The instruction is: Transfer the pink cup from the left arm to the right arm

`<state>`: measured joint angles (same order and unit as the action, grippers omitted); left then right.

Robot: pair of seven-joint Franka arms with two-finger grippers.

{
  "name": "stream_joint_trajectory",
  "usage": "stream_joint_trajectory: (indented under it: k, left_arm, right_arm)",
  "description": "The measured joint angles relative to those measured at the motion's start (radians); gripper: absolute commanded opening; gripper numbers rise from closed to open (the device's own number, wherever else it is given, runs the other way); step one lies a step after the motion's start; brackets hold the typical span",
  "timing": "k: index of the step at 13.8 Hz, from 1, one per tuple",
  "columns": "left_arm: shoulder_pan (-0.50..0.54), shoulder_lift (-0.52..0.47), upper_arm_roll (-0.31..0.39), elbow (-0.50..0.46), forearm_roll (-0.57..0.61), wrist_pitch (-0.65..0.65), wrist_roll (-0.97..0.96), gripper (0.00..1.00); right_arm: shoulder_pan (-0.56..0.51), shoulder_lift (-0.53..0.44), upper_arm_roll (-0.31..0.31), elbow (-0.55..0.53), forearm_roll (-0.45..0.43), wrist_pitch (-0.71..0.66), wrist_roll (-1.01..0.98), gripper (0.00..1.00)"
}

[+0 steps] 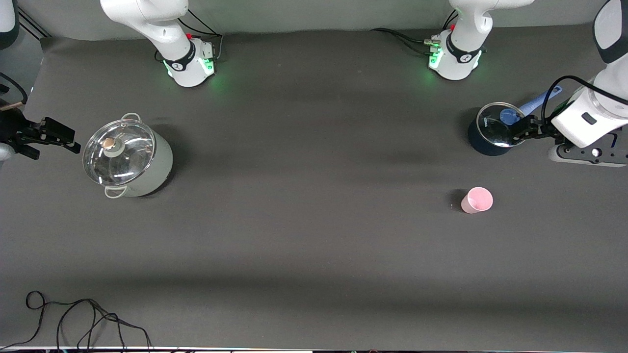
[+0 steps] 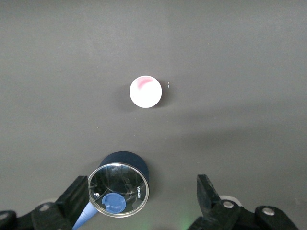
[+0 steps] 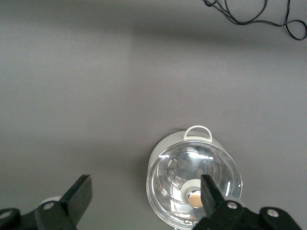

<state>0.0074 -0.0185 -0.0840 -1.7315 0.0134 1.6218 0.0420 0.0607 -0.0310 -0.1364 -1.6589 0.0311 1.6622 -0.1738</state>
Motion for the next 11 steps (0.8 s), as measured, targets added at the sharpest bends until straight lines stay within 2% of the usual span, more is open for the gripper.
stream_joint_trajectory:
  k: [11]
  left_arm:
    - [0.0,0.0,0.001,0.0,0.0,0.0,0.0,1.0]
  right_arm:
    - [0.001,0.002,0.0,0.0,-0.016,0.0,0.0,1.0]
